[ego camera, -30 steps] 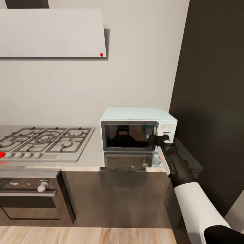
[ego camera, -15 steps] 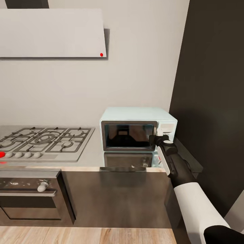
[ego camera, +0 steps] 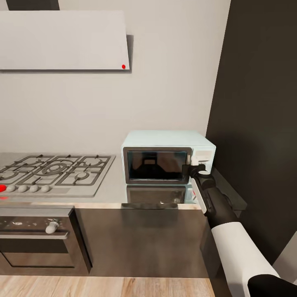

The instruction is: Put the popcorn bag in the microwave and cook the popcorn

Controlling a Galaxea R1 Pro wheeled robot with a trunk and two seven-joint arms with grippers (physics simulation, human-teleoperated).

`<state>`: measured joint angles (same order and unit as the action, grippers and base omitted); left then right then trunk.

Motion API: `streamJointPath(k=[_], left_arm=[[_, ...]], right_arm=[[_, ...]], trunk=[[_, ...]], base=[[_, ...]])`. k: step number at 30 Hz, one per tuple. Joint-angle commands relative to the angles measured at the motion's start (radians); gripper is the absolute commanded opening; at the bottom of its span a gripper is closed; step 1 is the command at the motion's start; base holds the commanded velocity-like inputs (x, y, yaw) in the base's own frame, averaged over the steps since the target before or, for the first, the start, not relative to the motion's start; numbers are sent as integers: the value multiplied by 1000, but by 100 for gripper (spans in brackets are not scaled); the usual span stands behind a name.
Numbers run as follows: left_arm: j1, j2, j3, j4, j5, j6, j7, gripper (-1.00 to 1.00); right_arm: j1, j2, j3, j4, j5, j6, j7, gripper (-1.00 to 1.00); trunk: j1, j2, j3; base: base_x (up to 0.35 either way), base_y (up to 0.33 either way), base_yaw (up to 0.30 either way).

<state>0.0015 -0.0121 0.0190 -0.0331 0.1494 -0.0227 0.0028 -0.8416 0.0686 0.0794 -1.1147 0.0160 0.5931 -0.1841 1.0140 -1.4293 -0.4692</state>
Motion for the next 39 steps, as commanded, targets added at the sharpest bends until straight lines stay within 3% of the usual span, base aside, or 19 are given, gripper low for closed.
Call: streamJointPath(k=[1,8,36,37,39], left_arm=[[0,0,1,-1,7,-2,0,100],[0,0,2,-2,7,-3,0,100],[0,0,2,-2,7,-3,0,100],[0,0,2,-2,7,-3,0,100],[0,0,3,-2,8,-4,0,100]], right_arm=[[-1,0,3,-1,-20,2,-2,-100],[-1,-1,2,-1,-18,2,-2,-100],[-1,-1,2,-2,-16,2,-2,-100],[-1,0,136,-1,-35,4,2,-100],[-1,7,127,-8,-44,5,-6,-100]], trunk=[[0,-1,-1],[0,-1,-1],[0,-1,-1],[0,-1,-1],[0,-1,-1]], base=[[0,0,0],[-67,0,0],[-227,0,0],[0,0,0],[0,0,0]])
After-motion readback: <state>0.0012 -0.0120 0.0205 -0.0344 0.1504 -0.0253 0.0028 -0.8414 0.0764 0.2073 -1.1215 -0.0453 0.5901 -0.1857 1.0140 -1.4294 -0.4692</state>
